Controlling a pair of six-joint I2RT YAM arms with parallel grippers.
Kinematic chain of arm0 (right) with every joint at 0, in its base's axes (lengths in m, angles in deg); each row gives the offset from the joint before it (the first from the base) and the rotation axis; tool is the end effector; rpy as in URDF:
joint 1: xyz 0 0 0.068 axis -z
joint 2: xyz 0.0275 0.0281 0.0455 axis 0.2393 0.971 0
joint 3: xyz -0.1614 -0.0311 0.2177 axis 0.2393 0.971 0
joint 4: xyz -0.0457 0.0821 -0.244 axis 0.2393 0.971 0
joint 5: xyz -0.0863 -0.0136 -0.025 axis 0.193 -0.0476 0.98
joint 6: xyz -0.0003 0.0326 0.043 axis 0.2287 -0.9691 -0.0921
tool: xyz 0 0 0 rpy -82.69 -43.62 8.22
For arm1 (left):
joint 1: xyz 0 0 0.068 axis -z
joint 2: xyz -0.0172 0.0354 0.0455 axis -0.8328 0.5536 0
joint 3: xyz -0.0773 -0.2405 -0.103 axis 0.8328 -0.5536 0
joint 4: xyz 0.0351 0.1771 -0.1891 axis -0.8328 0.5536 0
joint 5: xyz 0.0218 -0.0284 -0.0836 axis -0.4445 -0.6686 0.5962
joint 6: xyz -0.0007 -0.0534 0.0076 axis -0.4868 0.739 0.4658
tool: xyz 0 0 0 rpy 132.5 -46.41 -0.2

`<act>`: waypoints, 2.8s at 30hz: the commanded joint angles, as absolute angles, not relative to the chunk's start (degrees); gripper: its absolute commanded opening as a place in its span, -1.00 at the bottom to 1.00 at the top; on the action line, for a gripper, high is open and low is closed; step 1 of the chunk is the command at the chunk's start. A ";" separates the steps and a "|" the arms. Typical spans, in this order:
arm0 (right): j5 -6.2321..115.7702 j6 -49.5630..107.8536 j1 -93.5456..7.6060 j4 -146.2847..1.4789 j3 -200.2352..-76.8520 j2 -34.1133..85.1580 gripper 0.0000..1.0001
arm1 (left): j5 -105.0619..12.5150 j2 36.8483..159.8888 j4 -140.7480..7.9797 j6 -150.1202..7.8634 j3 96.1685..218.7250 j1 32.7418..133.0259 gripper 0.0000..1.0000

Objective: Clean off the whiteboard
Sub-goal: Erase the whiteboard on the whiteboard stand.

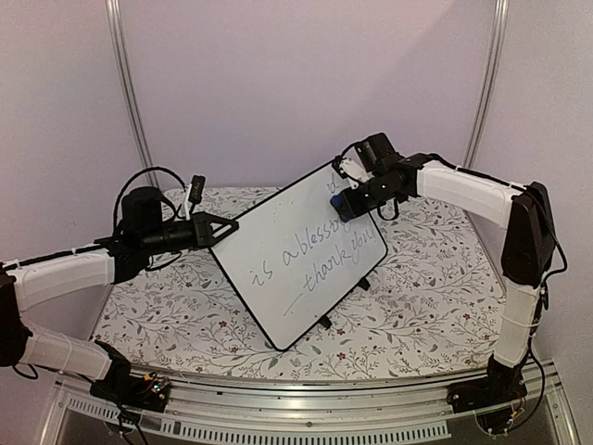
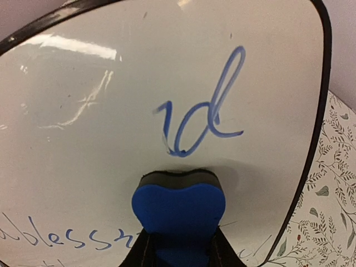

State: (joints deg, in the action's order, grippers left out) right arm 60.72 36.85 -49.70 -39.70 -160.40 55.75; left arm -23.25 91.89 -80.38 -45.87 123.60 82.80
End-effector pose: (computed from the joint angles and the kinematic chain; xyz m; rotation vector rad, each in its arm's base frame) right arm 0.3582 0.2602 0.2789 -0.7752 2.2895 0.3191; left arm 0.2314 -0.1355 0.2605 0.2420 1.9652 -1.2469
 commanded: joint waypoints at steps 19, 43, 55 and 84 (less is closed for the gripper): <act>59.91 36.93 -48.38 -37.40 -161.72 58.83 -1.00 | -12.97 90.92 -84.03 -50.48 125.80 85.92 -1.00; 60.75 36.75 -46.71 -34.94 -176.81 65.93 -1.00 | -13.38 90.90 -83.57 -50.98 125.91 86.27 -1.00; 60.38 37.41 -46.73 -37.73 -162.15 59.42 -1.00 | -13.50 91.16 -83.35 -51.07 126.02 86.34 -1.00; 58.57 37.98 -46.63 -36.35 -172.46 66.04 -1.00 | -13.85 90.95 -82.89 -51.53 126.15 86.55 -1.00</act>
State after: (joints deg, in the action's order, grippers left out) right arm 59.97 37.35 -46.55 -37.54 -178.89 65.47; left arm -24.19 91.89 -79.09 -46.66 124.15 83.00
